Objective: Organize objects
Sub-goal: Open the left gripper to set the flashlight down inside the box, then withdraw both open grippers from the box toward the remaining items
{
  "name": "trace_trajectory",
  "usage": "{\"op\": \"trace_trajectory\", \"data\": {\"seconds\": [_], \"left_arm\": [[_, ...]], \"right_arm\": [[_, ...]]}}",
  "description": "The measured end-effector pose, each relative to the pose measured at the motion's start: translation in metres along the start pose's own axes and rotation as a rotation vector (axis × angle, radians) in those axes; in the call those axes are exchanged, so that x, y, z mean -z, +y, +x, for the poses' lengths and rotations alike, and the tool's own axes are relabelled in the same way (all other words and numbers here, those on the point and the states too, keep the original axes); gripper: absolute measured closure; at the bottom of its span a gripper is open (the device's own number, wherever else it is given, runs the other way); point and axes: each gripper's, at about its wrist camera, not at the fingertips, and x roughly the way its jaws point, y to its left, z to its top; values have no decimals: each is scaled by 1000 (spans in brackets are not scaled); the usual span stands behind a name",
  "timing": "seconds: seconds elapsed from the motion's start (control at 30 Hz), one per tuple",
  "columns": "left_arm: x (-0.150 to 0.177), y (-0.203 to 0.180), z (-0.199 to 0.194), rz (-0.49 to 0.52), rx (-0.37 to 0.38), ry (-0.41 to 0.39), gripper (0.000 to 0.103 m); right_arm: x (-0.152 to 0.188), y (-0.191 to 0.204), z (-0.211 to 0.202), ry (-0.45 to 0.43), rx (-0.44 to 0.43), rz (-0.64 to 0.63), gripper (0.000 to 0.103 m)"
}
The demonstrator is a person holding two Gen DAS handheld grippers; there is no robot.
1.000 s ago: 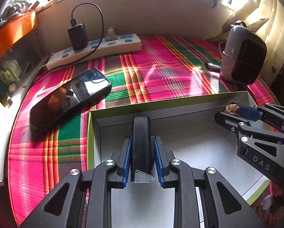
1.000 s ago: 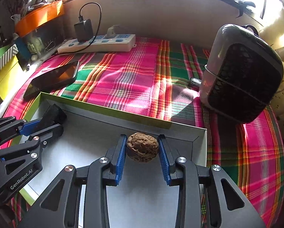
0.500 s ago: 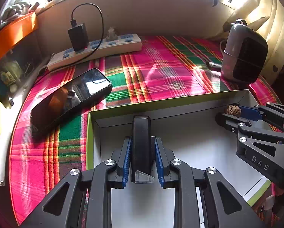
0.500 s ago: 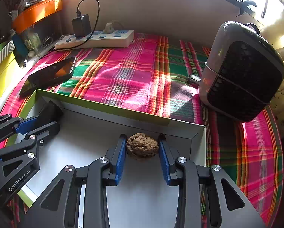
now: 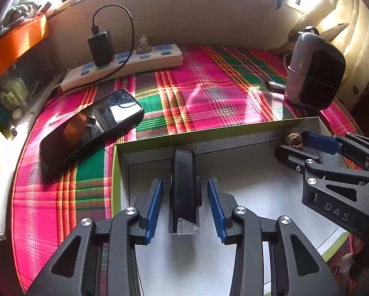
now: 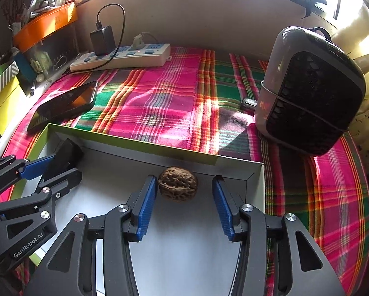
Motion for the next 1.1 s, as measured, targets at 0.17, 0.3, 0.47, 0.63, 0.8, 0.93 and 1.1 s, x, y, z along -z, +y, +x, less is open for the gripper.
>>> {"op": "trace_trajectory", "data": {"seconds": [0.17, 0.3, 0.47, 0.63, 0.8, 0.93, 1.1], "left_arm": [[1, 0, -6, -8, 7, -7, 65], [2, -2, -14, 0, 5, -23, 65], [6, -3, -24, -3, 8, -37, 63], [13, -5, -37, -9, 8, -57, 63], [21, -6, -55, -13, 5, -93, 63], [27, -9, -70, 4, -18, -125, 63], [38, -12, -80, 9, -15, -130, 63]], "right_arm": [[1, 0, -6, -19, 0, 10, 48], [2, -1, -11, -28, 1, 18, 48], [8, -3, -21, -43, -6, 29, 48], [14, -2, -35, -68, -13, 36, 48], [22, 2, -52, -108, -2, 24, 48], [31, 4, -64, -128, 1, 21, 48], [41, 6, -78, -150, -1, 17, 48]]}}
